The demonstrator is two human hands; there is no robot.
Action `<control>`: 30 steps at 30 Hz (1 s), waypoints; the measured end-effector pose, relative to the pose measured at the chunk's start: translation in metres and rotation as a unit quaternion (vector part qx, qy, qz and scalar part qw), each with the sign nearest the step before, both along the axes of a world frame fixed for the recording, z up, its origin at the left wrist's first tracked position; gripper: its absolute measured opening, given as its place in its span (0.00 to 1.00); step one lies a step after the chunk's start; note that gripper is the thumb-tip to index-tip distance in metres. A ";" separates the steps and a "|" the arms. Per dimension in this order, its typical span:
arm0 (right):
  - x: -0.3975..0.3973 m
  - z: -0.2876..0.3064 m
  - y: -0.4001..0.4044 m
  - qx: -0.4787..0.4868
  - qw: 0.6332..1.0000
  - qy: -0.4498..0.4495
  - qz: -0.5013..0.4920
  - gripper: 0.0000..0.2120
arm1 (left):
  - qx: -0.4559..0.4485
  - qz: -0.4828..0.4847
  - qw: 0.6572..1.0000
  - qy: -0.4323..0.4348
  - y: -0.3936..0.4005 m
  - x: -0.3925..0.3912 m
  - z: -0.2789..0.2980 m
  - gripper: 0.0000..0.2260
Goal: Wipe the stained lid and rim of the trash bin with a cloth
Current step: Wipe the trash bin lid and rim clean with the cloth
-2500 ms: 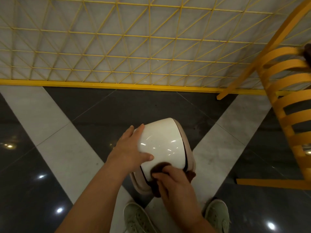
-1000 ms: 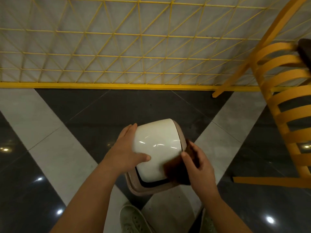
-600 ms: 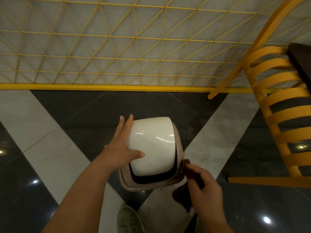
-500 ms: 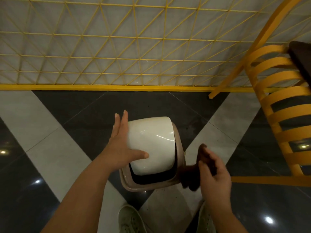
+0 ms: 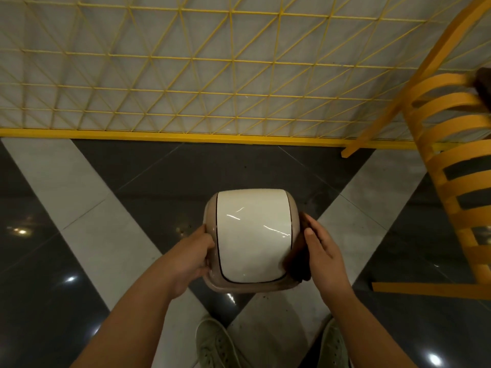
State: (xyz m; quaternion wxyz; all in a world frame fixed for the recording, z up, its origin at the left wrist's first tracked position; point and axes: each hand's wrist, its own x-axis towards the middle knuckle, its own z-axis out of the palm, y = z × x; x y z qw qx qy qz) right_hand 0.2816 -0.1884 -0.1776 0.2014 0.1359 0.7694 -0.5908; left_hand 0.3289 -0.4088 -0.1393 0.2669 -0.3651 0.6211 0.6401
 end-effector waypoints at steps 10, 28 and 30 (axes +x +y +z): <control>-0.028 -0.005 -0.004 0.005 0.999 0.018 -0.037 0.18 | -0.005 -0.026 0.998 0.055 0.003 -0.023 -0.010 0.31; -0.041 0.000 -0.001 0.025 0.997 -0.004 -0.069 0.17 | -0.005 -0.043 0.997 0.057 0.004 -0.031 -0.019 0.35; -0.036 0.006 0.000 0.021 0.995 0.001 -0.094 0.17 | -0.001 -0.034 0.998 0.047 0.005 -0.030 -0.015 0.37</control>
